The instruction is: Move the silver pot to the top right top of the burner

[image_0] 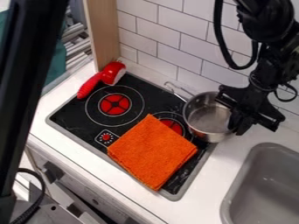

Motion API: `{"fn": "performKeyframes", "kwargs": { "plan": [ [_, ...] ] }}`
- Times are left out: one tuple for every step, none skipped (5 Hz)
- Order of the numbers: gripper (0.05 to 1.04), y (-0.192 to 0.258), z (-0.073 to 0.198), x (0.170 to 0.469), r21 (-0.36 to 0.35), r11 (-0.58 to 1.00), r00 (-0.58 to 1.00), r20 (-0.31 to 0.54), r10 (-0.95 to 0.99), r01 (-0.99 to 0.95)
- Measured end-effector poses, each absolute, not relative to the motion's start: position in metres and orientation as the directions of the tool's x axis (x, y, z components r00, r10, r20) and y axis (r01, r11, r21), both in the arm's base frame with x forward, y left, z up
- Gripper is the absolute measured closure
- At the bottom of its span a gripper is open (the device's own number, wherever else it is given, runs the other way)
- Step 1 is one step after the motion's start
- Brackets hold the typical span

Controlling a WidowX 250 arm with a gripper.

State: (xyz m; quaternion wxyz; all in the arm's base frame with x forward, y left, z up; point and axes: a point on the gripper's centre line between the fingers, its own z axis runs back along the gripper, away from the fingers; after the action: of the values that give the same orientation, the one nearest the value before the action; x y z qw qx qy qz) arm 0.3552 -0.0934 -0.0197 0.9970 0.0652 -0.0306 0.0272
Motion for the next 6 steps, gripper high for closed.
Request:
{"fn": "performKeyframes", "kwargs": {
  "plan": [
    [1.026, -0.088, -0.024, 0.356, 0.093, 0.991, 0.995, 0.048, 0.093, -0.097],
    [1.026, -0.084, -0.029, 0.354, 0.078, 0.991, 0.994, 0.027, 0.103, -0.105],
    [1.008, -0.084, -0.034, 0.352, 0.066, 0.994, 0.996, -0.017, 0.090, -0.089],
    [0.849, -0.083, -0.038, 0.352, 0.032, 0.995, 0.995, -0.044, 0.095, -0.094],
    [0.585, -0.080, -0.042, 0.349, 0.010, 0.995, 0.994, -0.048, 0.100, -0.100],
    [0.269, -0.073, -0.026, 0.342, 0.000, 0.996, 0.996, -0.001, 0.093, -0.093]
  ]
}}
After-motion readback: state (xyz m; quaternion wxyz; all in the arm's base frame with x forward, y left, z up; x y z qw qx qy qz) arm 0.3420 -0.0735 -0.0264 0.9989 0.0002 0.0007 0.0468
